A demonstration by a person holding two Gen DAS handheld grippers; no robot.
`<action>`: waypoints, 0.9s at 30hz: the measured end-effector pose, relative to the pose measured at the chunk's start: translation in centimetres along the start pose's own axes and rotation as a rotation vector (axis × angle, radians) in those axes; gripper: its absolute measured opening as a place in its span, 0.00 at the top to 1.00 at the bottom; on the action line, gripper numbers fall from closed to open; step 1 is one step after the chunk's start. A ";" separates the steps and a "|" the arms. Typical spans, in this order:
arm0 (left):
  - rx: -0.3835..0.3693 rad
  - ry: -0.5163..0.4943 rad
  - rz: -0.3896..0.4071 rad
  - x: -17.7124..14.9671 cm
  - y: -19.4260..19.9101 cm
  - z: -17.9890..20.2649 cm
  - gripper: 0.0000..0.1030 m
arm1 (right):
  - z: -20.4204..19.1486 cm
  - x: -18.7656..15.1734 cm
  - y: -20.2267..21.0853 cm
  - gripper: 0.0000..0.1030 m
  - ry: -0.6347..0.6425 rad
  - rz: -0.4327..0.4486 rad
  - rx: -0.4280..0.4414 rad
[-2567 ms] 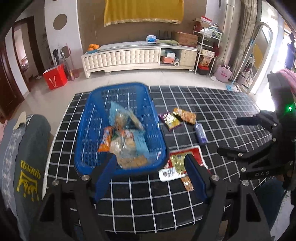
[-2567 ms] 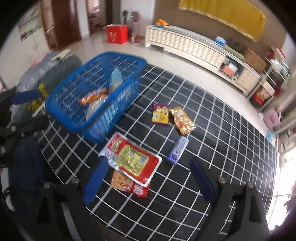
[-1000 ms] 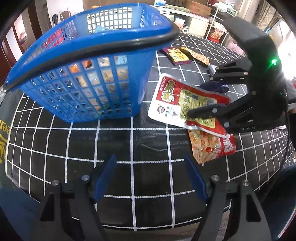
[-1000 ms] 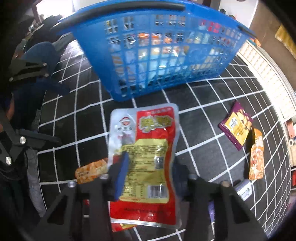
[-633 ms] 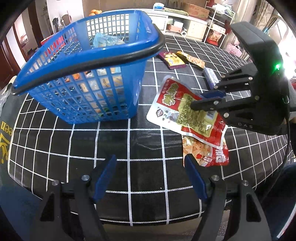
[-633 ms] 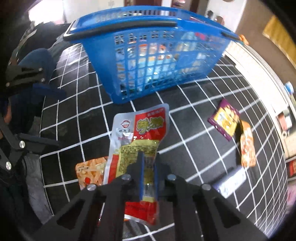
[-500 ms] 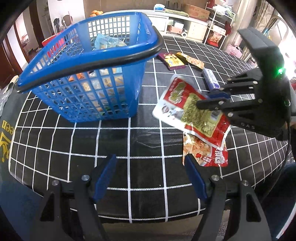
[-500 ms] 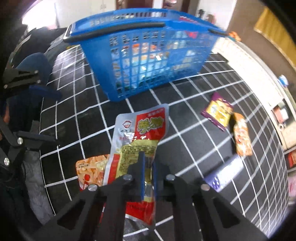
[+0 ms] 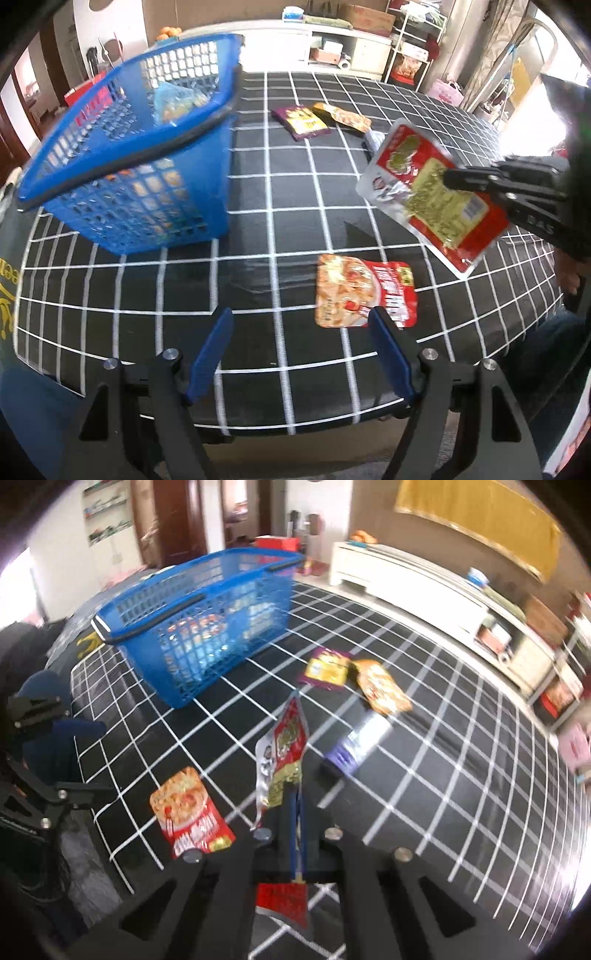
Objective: Organize snacks
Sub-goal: 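Grasp the red konjac snack bag with the left tool while the right tool holds the packet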
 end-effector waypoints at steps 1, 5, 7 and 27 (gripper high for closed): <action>-0.025 -0.009 -0.023 -0.2 -0.3 0.6 0.28 | 0.2 -0.4 0.4 0.97 -0.023 0.010 -0.010; -0.051 -0.042 -0.064 -0.6 -1.2 2.4 0.28 | 0.9 -1.9 1.9 0.97 -0.093 0.028 -0.029; -0.059 -0.058 -0.082 -0.8 -1.8 3.2 0.28 | 1.1 -2.5 2.2 0.97 -0.117 0.033 -0.040; -0.068 -0.882 -0.012 0.8 -5.3 9.4 0.28 | 2.6 -7.0 1.2 0.97 -0.422 0.049 0.040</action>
Point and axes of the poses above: each gripper's, at about its wrist camera, not at the fingertips, and y roughly against the way its jaws point, z to its right, x to its top, the point moved 6 cm from there along -y, roughly the way its jaws point, and after that the axes turned 13 degrees about x, right-handed, at the moved point
